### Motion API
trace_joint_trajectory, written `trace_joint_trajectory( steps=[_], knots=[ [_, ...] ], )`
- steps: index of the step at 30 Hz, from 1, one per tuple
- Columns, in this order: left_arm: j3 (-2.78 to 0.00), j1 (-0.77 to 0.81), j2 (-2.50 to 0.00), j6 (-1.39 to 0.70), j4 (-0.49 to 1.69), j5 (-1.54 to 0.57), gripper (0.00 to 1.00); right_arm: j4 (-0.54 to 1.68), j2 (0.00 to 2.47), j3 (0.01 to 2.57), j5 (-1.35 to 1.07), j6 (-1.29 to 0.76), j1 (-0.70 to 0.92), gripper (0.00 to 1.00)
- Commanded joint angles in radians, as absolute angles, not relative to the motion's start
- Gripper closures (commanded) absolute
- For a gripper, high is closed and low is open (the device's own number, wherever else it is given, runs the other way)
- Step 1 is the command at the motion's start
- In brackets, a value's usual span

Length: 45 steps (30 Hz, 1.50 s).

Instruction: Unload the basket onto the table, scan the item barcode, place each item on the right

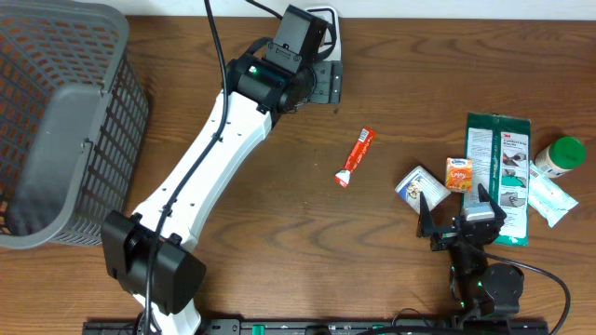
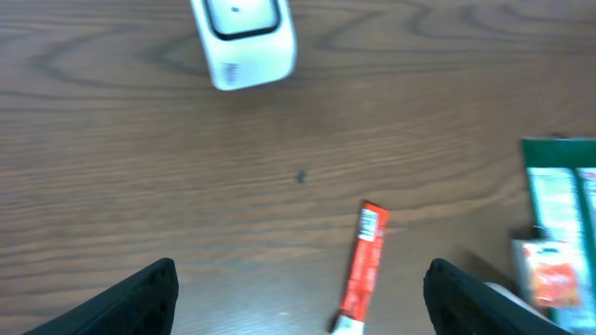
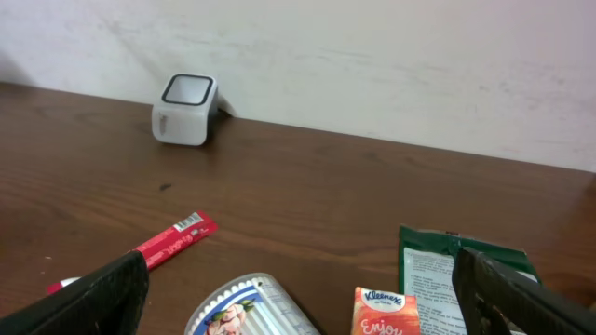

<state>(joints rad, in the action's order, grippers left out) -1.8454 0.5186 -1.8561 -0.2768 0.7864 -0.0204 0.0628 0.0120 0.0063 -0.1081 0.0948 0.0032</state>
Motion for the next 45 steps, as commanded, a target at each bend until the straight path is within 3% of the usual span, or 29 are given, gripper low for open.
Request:
trace_joint_trajectory(
  steps=[1, 8, 19, 26, 34, 39, 45],
  knots=[
    [-1.847, 0.508, -1.802, -0.191, 0.813, 0.101, 0.16, 0.067, 0.007, 0.006, -0.105, 0.083, 0.013, 0.01],
    [-1.847, 0.402, -1.683, -0.15, 0.847, 0.153, 0.16, 0.067, 0.007, 0.006, -0.105, 0.083, 0.013, 0.01],
    [-1.846, 0.078, -1.47, -0.154, 1.111, 0.077, 0.16, 0.067, 0.007, 0.006, -0.105, 0.083, 0.013, 0.01],
    [-1.74, -0.097, -1.323, -0.154, 1.129, 0.052, 0.16, 0.067, 0.007, 0.006, -0.105, 0.083, 0.013, 0.01],
    [-1.413, -0.13, -1.115, -0.159, 0.991, 0.051, 0.16, 0.067, 0.007, 0.006, -0.105, 0.083, 0.013, 0.01],
    [-1.2, -0.128, -0.982, -0.274, 0.89, 0.052, 0.16, 0.067, 0.007, 0.006, -0.105, 0.083, 0.013, 0.01],
    [-0.891, -0.128, -0.793, -0.32, 0.68, 0.044, 0.16, 0.067, 0.007, 0.006, -0.105, 0.083, 0.013, 0.01]
  ],
)
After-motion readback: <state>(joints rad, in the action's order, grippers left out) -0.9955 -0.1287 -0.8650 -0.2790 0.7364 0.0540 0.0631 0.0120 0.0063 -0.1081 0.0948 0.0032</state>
